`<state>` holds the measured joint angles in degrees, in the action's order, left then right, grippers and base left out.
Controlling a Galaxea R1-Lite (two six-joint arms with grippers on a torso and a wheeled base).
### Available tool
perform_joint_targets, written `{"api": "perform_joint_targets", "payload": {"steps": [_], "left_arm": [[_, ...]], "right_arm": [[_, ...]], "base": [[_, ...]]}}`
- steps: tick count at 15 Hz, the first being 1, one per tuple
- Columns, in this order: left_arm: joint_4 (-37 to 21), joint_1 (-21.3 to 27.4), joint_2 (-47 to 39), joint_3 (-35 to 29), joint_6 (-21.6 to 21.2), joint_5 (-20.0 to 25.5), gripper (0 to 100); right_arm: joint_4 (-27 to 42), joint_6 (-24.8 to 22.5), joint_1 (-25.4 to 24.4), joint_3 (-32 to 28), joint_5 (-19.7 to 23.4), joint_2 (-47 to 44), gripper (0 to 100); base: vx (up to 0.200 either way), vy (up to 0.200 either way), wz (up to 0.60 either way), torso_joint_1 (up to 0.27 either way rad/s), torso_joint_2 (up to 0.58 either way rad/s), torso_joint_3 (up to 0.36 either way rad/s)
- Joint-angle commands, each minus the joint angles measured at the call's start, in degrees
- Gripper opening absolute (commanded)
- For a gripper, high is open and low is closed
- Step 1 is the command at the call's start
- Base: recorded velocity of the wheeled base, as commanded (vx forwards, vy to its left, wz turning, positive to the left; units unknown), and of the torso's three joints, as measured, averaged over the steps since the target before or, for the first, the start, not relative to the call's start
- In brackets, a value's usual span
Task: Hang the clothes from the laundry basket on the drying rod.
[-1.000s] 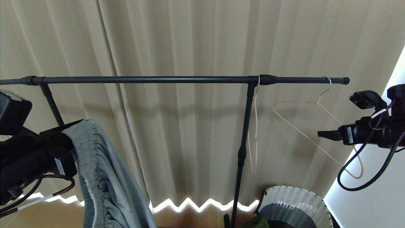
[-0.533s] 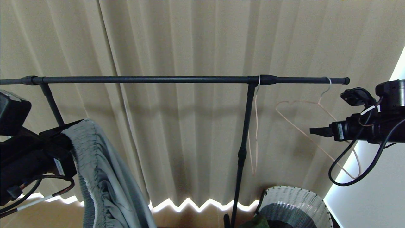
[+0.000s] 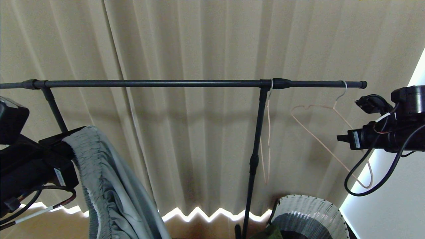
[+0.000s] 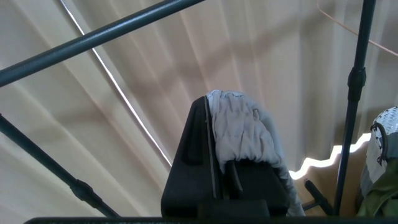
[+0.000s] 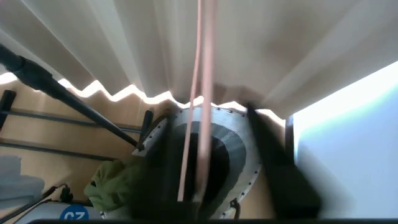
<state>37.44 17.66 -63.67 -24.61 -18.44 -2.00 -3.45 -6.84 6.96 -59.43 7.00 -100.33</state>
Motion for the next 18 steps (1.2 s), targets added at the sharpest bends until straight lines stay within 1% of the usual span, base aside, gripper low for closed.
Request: {"api": "perform_joint_targets", "payload": {"steps": [1, 6, 10, 12, 18], "left_arm": [[0.00, 0.00, 0.30, 0.00, -0.01, -0.02, 0], [0.00, -0.09, 0.74, 0.62, -0.01, -0.02, 0], [0.00, -0.09, 0.83, 1.85, -0.01, -0.11, 0], [0.00, -0.09, 0.83, 2.29, -0.10, -0.11, 0], [0.00, -4.57, 0.57, 2.46, -0.45, -0.11, 0]], "right_arm": [[0.11, 0.07, 0.07, 0.10, -0.14, 0.40, 0], [-0.68, 0.86, 0.33, 1.16, -0.14, 3.21, 0], [-0.68, 0.95, 0.33, 1.33, 0.03, 7.96, 0], [-0.68, 0.86, 0.33, 2.83, 0.12, 10.33, 0], [-0.68, 0.86, 0.16, 15.04, 0.30, 22.63, 0]], "base": [[0.000, 0.000, 0.00, 0.000, 0.00, 0.000], [0.000, 0.000, 0.00, 0.000, 0.00, 0.000], [0.000, 0.000, 0.00, 0.000, 0.00, 0.000], [0.000, 0.000, 0.00, 0.000, 0.00, 0.000], [0.000, 0.000, 0.00, 0.000, 0.00, 0.000]]}}
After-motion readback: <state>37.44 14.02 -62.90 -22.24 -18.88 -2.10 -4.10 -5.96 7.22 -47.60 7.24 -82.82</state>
